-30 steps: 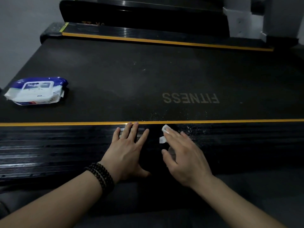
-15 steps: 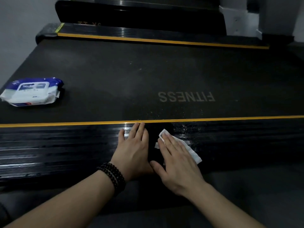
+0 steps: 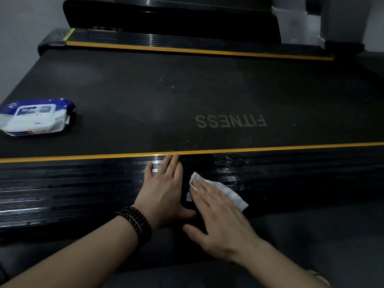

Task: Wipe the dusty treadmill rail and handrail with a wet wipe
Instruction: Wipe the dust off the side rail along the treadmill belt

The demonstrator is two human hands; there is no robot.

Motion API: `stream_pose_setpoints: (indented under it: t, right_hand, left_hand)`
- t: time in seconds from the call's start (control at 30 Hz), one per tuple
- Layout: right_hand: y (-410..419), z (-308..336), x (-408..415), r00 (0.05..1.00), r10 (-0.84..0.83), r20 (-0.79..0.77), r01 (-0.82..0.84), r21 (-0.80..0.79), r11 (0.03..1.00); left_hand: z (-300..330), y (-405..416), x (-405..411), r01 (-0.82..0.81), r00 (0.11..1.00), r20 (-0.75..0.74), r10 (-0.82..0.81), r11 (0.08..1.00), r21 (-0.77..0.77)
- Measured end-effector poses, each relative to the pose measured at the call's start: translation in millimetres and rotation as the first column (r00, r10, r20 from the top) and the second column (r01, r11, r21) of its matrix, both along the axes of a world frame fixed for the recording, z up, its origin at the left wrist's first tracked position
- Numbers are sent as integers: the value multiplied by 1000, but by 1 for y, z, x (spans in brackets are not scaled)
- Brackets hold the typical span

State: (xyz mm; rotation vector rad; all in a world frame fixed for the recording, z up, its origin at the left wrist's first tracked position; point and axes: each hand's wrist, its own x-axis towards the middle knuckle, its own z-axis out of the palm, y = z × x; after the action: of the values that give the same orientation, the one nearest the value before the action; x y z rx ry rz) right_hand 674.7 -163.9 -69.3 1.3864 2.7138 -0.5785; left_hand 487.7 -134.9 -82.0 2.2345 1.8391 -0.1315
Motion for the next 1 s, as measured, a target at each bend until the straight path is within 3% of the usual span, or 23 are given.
stream_pose_setpoints:
  t: [0.23, 0.43, 0.53, 0.63, 0.83, 1.0]
  right_hand:
    - [10, 3, -2, 998, -68, 0, 68, -8, 998]
    - [-9, 4, 9, 1000, 8, 23, -8, -17, 1000]
    - [0, 5, 13, 997, -53, 63, 53, -6, 999]
    - [14, 2, -3, 995, -96, -5, 96, 0, 995]
    - [-9, -5, 8, 999, 49, 9, -49, 16, 999]
    - [10, -2, 3, 999, -48, 0, 48, 34, 998]
  left_hand:
    - [2, 0, 1, -3, 1000, -11, 2, 1000, -27]
    - [0, -1, 0, -3, 1000, 16, 3, 1000, -10]
    - [0, -2, 1, -13, 1000, 16, 14, 1000, -13]
    - [0, -2, 1, -11, 1000, 12, 11, 1000, -19]
    - [-2, -3, 1, -17, 1000, 23, 17, 1000, 7]
    - [-1, -2, 1, -19, 1000, 10, 19, 1000, -10]
